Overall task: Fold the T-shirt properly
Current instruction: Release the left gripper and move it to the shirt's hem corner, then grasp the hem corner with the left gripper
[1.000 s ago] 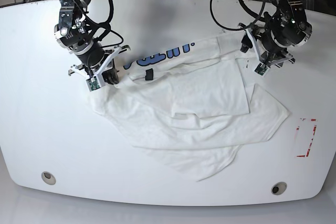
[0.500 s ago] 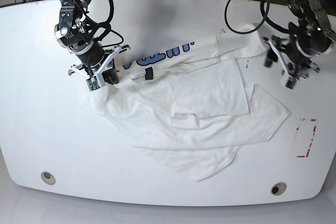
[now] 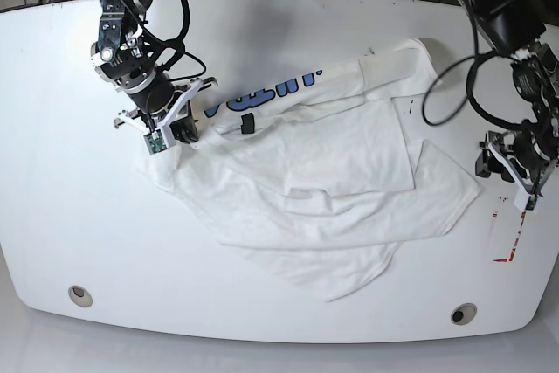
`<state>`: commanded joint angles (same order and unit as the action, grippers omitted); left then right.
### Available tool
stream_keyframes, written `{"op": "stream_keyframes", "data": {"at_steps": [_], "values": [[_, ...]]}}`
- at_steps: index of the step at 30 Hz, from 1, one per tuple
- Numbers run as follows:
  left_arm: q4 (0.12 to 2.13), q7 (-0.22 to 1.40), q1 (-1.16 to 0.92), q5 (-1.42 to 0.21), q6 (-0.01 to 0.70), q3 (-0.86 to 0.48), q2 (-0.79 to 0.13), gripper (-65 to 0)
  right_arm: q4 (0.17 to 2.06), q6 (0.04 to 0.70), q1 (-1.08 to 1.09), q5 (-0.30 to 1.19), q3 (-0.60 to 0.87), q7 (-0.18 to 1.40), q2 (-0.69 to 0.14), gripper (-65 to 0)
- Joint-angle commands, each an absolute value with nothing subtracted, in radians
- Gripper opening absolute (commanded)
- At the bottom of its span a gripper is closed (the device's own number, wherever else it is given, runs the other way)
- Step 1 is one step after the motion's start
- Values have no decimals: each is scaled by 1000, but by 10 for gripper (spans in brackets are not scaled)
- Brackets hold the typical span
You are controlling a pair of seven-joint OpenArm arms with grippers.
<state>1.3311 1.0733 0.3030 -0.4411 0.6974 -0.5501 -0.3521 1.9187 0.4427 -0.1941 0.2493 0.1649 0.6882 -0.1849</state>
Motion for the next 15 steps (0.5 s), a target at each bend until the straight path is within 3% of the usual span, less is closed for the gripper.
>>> {"op": "stream_keyframes", "data": {"at_steps": [5, 15], "values": [[1145, 931, 341, -441, 634, -506, -401, -315, 1919, 443, -193, 251, 165, 688, -185, -650], [860, 786, 415, -441, 627, -449, -447, -315, 1919, 443, -193, 248, 165, 688, -185, -650]]}}
